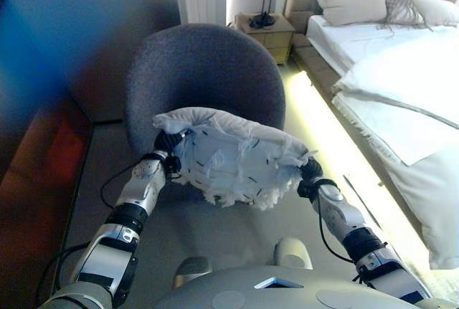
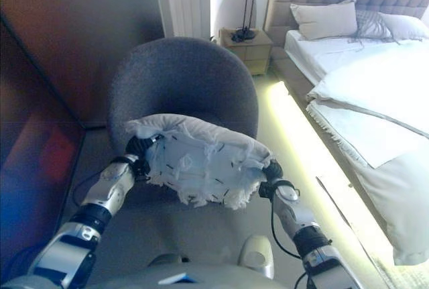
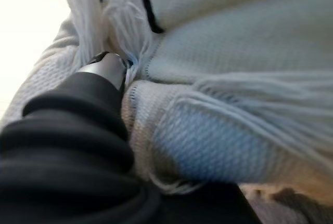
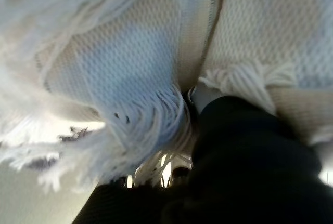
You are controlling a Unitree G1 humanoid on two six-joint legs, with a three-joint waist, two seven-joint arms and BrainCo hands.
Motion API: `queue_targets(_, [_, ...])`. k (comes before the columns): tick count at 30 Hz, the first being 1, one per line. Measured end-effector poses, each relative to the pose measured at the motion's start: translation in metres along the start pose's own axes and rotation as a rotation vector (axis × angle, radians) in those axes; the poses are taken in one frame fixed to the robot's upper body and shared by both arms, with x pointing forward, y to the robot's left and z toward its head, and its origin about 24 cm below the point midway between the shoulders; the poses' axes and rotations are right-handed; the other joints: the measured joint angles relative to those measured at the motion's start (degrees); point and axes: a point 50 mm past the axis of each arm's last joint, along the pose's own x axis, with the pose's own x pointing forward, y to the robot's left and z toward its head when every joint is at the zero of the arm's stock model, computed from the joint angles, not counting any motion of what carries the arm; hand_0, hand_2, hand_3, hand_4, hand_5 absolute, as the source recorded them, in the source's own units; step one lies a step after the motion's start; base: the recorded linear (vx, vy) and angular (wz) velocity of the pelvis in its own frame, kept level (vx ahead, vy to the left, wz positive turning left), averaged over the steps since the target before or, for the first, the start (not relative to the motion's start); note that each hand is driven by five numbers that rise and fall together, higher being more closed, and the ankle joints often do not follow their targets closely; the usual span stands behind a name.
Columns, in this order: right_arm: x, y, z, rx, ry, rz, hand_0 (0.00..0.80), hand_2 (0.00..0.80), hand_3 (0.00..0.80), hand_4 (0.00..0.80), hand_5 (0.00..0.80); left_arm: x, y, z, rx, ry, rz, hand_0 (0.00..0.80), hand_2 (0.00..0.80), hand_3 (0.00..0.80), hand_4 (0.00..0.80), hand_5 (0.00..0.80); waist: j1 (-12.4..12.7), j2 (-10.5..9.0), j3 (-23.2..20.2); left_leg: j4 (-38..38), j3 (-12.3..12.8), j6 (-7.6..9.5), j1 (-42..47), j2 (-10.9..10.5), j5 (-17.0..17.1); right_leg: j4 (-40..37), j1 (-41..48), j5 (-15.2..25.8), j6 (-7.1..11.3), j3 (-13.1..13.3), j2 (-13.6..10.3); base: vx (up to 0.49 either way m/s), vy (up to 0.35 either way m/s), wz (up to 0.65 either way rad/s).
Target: Pick up the cushion and take it to the sofa
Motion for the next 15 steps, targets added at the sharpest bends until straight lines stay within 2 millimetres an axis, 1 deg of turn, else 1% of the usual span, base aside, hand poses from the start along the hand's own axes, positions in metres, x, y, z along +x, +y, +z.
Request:
queue_targets(1, [0.002, 0.001, 0.004, -0.003, -0.011, 0.014, 0.800, 0.800, 0.800, 0.800, 0.800, 0.000, 0.001, 0.002, 0.003, -0.004, 0.005, 0.800, 0.800, 0.800, 0.800, 0.800, -0.3, -0.17, 0.7, -0.5, -1.0, 0.25, 0.0, -1.1, 1.2, -7.1, 1.1, -0.9, 0.74, 0.6, 0.5, 0.345, -0.069, -0.23])
queue_targets(2, [0.001, 0.001, 0.005, 0.005, -0.009, 0.020, 0.800, 0.800, 0.800, 0.800, 0.800, 0.000, 0.001, 0.001, 0.003, -0.004, 0.008, 0.800, 0.800, 0.800, 0.800, 0.800, -0.6, -0.72, 1.2, -0.5, -1.8, 0.22, 0.0, -2.3, 1.7, -12.0, 1.2, -0.9, 0.83, 1.4, 0.6, 0.425, -0.051, -0.10])
queue_targets(3, [0.001, -0.001, 0.003, 0.008, -0.001, 0.018, 0.800, 0.800, 0.800, 0.800, 0.800, 0.000, 0.000, 0.000, 0.002, 0.000, 0.007, 0.800, 0.800, 0.800, 0.800, 0.800, -1.5, -1.37, 1.7, -0.5, -1.9, 0.32, 0.1, -3.1, 1.7, -16.4, 1.5, -0.9, 1.02, 1.5, 0.6, 0.421, -0.034, 0.02])
queue_targets(5, [0.001, -0.006, 0.004, -0.006, 0.010, 0.011, 0.800, 0.800, 0.800, 0.800, 0.800, 0.001, -0.002, 0.000, 0.001, 0.001, 0.004, 0.800, 0.800, 0.800, 0.800, 0.800, -3.1, -2.15, 3.2, -0.4, -2.4, 0.59, 0.4, -3.7, 1.9, -21.1, 1.2, -0.7, 1.25, 1.5, 1.5, 0.472, -0.050, 0.20])
queue_targets(6, [0.000, -0.008, 0.004, -0.012, 0.016, 0.009, 0.800, 0.800, 0.800, 0.800, 0.800, 0.001, -0.004, -0.002, 0.000, 0.005, -0.001, 0.800, 0.800, 0.800, 0.800, 0.800, -3.3, -2.61, 3.8, -0.7, -2.6, 0.58, 0.9, -3.8, 1.9, -22.9, 1.3, -0.6, 1.35, 1.2, 2.0, 0.471, -0.074, 0.19])
queue_targets(7, [0.000, -0.010, 0.005, -0.010, 0.017, 0.008, 0.800, 0.800, 0.800, 0.800, 0.800, 0.000, -0.006, -0.004, -0.003, 0.010, -0.004, 0.800, 0.800, 0.800, 0.800, 0.800, -3.6, -3.07, 4.2, -1.2, -2.6, 0.39, 1.8, -3.8, 1.8, -23.0, 0.8, -0.5, 1.16, 0.6, 2.5, 0.486, -0.088, 0.11])
queue_targets(8, [0.000, -0.012, 0.005, -0.005, 0.015, 0.009, 0.800, 0.800, 0.800, 0.800, 0.800, -0.001, -0.007, -0.006, -0.008, 0.016, -0.004, 0.800, 0.800, 0.800, 0.800, 0.800, -3.7, -3.34, 4.2, -1.7, -2.6, -0.06, 2.3, -3.8, 1.5, -22.1, 0.7, -0.5, 1.10, -1.1, 2.6, 0.475, -0.094, 0.01])
queue_targets(9, [0.000, -0.013, 0.006, -0.001, 0.012, 0.011, 0.800, 0.800, 0.800, 0.800, 0.800, -0.003, -0.007, -0.011, -0.013, 0.026, -0.004, 0.800, 0.800, 0.800, 0.800, 0.800, -3.7, -3.65, 4.2, -2.6, -2.6, -0.48, 3.8, -3.7, 1.2, -20.1, 0.8, -0.6, 0.96, -3.4, 2.3, 0.456, -0.099, -0.01])
queue_targets(10, [0.000, -0.015, 0.007, -0.002, 0.009, 0.021, 0.800, 0.800, 0.800, 0.800, 0.800, -0.005, -0.007, -0.015, -0.018, 0.036, -0.001, 0.800, 0.800, 0.800, 0.800, 0.800, -3.6, -3.94, 4.0, -3.4, -2.5, -1.21, 5.4, -3.7, 0.8, -18.6, 2.0, -0.8, 0.66, -4.4, 2.3, 0.482, -0.126, 0.00])
queue_targets(11, [-0.001, -0.016, 0.008, -0.006, 0.007, 0.030, 0.800, 0.800, 0.800, 0.800, 0.800, -0.005, -0.009, -0.017, -0.021, 0.039, 0.002, 0.800, 0.800, 0.800, 0.800, 0.800, -3.8, -4.05, 3.7, -3.6, -2.5, -2.16, 6.3, -3.4, 0.2, -17.1, 3.5, -1.2, -0.52, -4.6, 2.6, 0.483, -0.146, 0.05])
queue_targets(12, [-0.001, -0.017, 0.009, -0.016, 0.006, 0.032, 0.800, 0.800, 0.800, 0.800, 0.800, -0.007, -0.010, -0.019, -0.028, 0.040, 0.012, 0.800, 0.800, 0.800, 0.800, 0.800, -3.9, -3.49, 3.3, -3.4, -2.5, -3.66, 6.7, -2.2, -0.7, -16.1, 3.8, -0.5, -2.86, -4.5, 3.7, 0.516, -0.179, 0.19])
queue_targets(13, [-0.001, -0.018, 0.009, -0.023, 0.007, 0.032, 0.800, 0.800, 0.800, 0.800, 0.800, -0.008, -0.012, -0.020, -0.034, 0.037, 0.015, 0.800, 0.800, 0.800, 0.800, 0.800, -4.5, -2.77, 2.7, -3.4, -2.4, -4.83, 7.2, -0.5, -1.3, -15.2, 3.9, -0.7, -3.63, -5.1, 5.0, 0.436, -0.199, 0.29])
queue_targets(14, [-0.001, -0.020, 0.011, -0.031, 0.004, 0.033, 0.800, 0.800, 0.800, 0.800, 0.800, -0.009, -0.013, -0.018, -0.038, 0.025, 0.014, 0.800, 0.800, 0.800, 0.800, 0.800, -4.6, -2.03, 2.2, -0.5, -1.1, -6.90, 7.4, 1.5, -2.2, -14.6, 4.0, -1.9, -5.54, -5.3, 6.8, 0.398, -0.237, 0.26])
queue_targets(15, [-0.001, -0.021, 0.012, -0.038, 0.004, 0.032, 0.800, 0.800, 0.800, 0.800, 0.800, -0.009, -0.015, -0.016, -0.044, 0.014, 0.013, 0.800, 0.800, 0.800, 0.800, 0.800, -4.6, -1.86, 2.0, 8.1, 0.1, -9.51, 5.7, 3.4, -5.5, -14.5, 4.6, -2.8, -8.10, -5.3, 8.2, 0.371, -0.265, -0.02])
